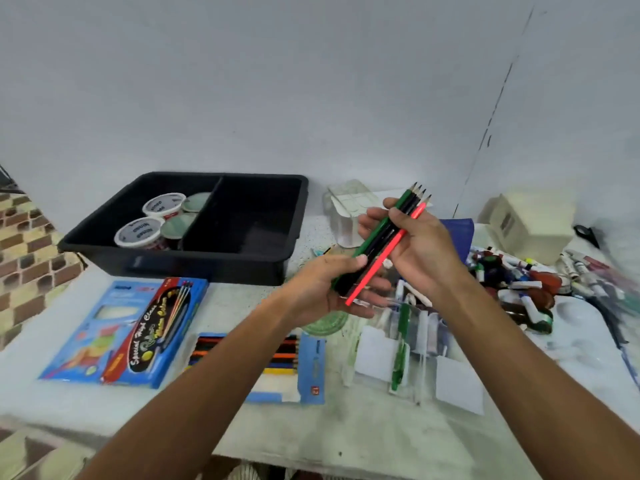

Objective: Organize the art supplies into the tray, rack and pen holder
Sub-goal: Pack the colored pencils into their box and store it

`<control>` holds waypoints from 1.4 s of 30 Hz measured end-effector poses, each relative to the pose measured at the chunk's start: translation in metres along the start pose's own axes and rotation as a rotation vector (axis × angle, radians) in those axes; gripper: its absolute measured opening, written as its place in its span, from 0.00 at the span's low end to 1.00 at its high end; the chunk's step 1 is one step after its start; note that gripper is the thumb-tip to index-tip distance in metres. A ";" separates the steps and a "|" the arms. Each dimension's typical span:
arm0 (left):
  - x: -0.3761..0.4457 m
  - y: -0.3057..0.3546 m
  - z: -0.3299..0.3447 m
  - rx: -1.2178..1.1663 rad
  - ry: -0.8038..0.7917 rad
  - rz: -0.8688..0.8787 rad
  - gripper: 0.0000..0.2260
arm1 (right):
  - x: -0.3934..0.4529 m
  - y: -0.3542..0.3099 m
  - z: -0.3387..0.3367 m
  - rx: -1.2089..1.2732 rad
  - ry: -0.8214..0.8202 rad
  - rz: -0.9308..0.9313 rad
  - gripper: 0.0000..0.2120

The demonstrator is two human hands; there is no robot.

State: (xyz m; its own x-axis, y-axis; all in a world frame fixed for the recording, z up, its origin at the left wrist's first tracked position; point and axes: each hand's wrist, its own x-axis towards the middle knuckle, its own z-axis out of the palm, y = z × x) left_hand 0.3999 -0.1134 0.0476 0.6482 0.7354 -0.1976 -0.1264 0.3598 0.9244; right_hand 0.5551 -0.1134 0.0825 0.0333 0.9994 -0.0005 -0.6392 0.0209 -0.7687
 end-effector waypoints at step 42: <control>-0.164 0.015 -0.178 1.191 0.193 -0.157 0.11 | -0.019 0.162 0.121 -1.708 -0.843 0.405 0.05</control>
State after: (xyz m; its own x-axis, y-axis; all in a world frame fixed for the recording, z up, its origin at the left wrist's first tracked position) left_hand 0.1578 -0.1268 0.0356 0.4592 0.8411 -0.2858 0.7776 -0.2251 0.5871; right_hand 0.3583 -0.1259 0.0350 -0.5504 0.7029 -0.4506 0.8033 0.2987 -0.5153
